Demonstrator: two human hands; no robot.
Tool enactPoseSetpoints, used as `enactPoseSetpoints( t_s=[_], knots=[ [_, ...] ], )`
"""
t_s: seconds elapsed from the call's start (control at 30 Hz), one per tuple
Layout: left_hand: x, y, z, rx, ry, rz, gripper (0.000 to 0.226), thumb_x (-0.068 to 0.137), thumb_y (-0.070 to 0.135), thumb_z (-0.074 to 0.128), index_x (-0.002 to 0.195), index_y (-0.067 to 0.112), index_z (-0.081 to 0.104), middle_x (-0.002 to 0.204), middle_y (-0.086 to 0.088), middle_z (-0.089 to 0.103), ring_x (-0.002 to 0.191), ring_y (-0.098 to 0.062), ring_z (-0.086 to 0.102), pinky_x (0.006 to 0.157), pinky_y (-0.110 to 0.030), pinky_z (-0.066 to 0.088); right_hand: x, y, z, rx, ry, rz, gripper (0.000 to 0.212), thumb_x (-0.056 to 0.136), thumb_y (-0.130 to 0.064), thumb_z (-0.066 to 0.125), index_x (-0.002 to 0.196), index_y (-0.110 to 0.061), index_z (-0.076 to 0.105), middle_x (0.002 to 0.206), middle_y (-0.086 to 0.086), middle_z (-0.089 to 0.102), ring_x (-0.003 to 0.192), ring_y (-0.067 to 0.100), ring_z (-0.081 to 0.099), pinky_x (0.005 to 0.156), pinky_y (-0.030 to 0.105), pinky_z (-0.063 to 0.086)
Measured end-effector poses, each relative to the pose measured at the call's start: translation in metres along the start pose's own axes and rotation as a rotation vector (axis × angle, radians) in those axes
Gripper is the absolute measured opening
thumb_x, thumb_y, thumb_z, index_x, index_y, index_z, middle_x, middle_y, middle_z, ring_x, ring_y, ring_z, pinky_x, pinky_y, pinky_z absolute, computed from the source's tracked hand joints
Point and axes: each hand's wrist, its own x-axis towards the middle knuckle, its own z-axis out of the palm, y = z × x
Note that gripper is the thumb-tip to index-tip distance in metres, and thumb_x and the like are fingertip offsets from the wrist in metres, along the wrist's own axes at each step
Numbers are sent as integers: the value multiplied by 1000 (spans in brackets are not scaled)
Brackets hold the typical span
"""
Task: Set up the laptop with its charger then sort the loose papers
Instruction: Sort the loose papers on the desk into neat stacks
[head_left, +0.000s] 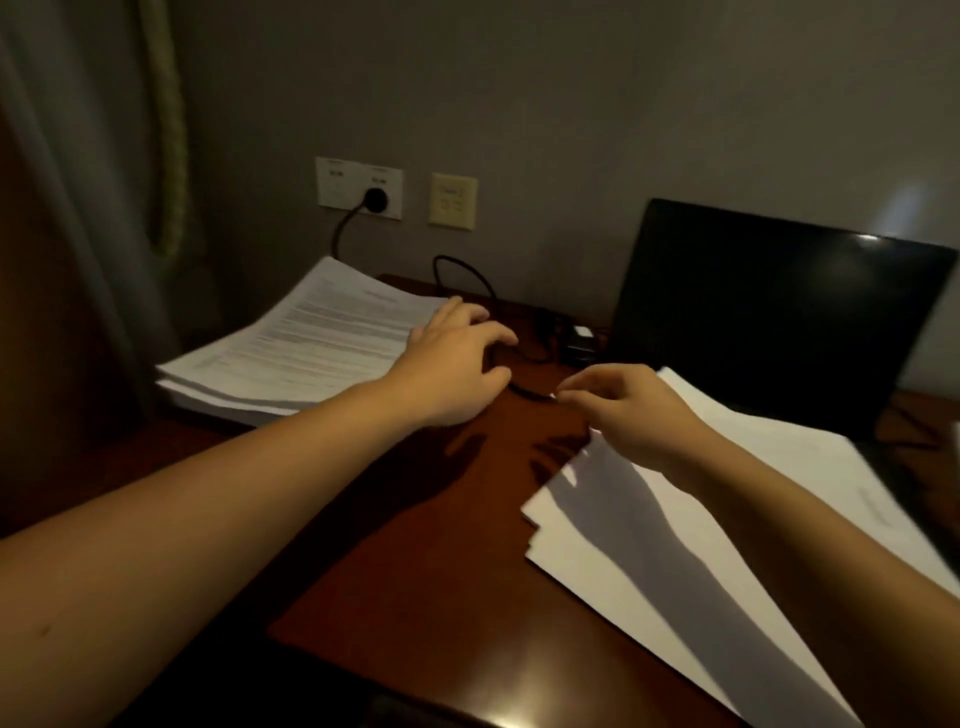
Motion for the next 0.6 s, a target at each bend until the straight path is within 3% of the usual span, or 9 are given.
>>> enactPoseSetpoints(
  t_s=[0.13, 0.27, 0.4, 0.6],
  knots=[
    [-15, 54, 33, -24, -174, 152, 44, 98, 47, 54, 141, 42, 48, 160, 8, 28, 153, -15, 6, 121, -46, 15, -49, 41, -43, -5, 32, 110, 7, 98, -30, 61, 101, -29, 67, 105, -7, 70, 94, 11, 68, 87, 31, 59],
    [-27, 82, 59, -165, -314, 155, 49, 99, 42, 56, 146, 36, 45, 159, 7, 28, 149, -17, 23, 116, -39, 28, -101, 78, -79, 64, 94, 246, 8, 98, -23, 63, 96, -22, 70, 88, 2, 74, 78, 17, 73, 71, 26, 62],
    [-28, 95, 72, -361, -264, 48, 51, 98, 31, 62, 147, 29, 47, 152, 3, 43, 139, -17, 40, 101, -28, 39, -138, 100, -98, 58, 178, 347, 9, 98, -21, 62, 97, -19, 70, 79, 3, 72, 67, 13, 70, 59, 18, 54],
    [-29, 95, 74, -541, -201, -161, 58, 93, 27, 69, 147, 30, 48, 144, 2, 51, 126, -20, 51, 87, -30, 41, -165, 113, -106, -30, 214, 419, 6, 96, -32, 65, 96, -27, 68, 88, -6, 71, 68, 9, 71, 55, 18, 54]
  ],
)
